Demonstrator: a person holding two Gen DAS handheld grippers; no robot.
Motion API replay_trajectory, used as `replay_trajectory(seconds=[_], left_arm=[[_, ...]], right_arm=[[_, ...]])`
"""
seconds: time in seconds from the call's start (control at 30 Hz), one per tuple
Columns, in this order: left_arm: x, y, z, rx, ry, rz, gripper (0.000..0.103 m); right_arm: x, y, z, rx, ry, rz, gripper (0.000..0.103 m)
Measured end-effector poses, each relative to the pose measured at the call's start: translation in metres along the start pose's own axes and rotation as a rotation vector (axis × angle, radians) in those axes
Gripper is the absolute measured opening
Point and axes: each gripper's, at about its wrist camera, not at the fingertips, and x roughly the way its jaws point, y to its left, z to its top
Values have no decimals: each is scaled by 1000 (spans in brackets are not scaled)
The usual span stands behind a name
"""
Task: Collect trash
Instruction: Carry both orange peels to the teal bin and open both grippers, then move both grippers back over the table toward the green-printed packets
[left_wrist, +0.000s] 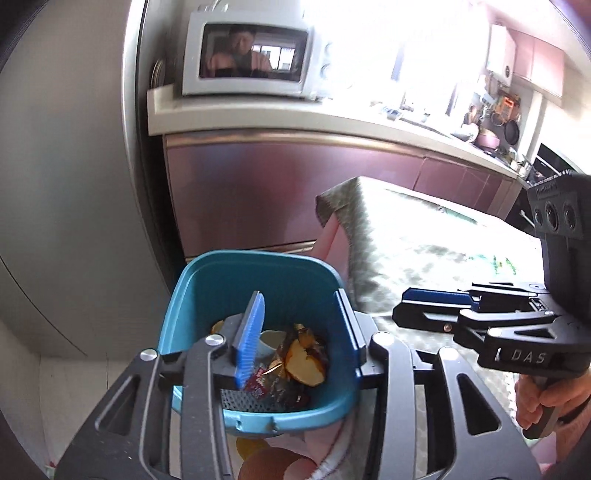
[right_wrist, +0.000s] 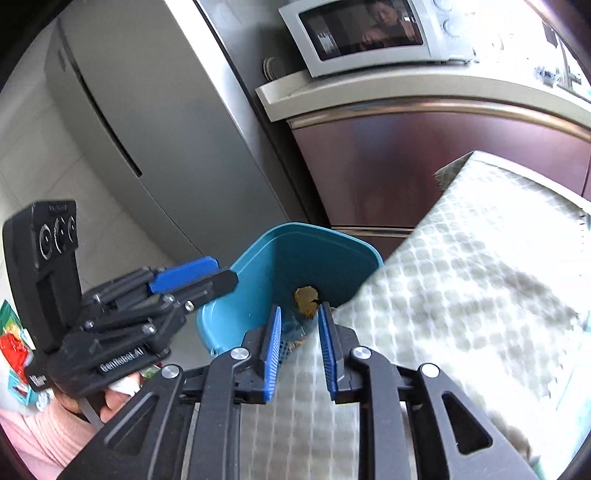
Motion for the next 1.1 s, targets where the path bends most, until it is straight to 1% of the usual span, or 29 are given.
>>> replay_trajectory(seconds=[0.07, 0.13, 0.2, 0.3, 0.4, 0.53, 0.7, 0.87, 0.97, 1.1], left_arm=[[-10, -10, 0, 11, -21, -7, 46], [-19, -19, 1, 31, -36, -16, 49], [-25, -31, 1, 49, -46, -35, 52], [-35, -43, 0, 68, -52, -71, 53], [-37, -63, -2, 100, -47, -119, 54], [-31, -97, -6, 152, -21, -173, 54], [-16, -143, -11, 214, 15, -247, 54], [3, -182, -10, 242, 50, -315, 54], [14, -199, -7, 249, 68, -343, 53], [28, -220, 1, 268, 85, -354, 53]], right_arm=[[-12, 0, -6, -7, -17, -12, 23], [-25, -1, -12, -11, -37, -20, 28], [-38, -3, -17, -12, -55, -27, 29], [-60, -11, -27, 16, -81, -30, 33], [-84, -24, -42, 51, -109, -41, 34], [-114, -48, -64, 109, -140, -96, 34], [-161, -82, -95, 211, -187, -195, 34], [-204, -112, -124, 298, -226, -285, 34], [-222, -127, -137, 333, -246, -324, 34], [-237, -142, -151, 373, -265, -370, 34]])
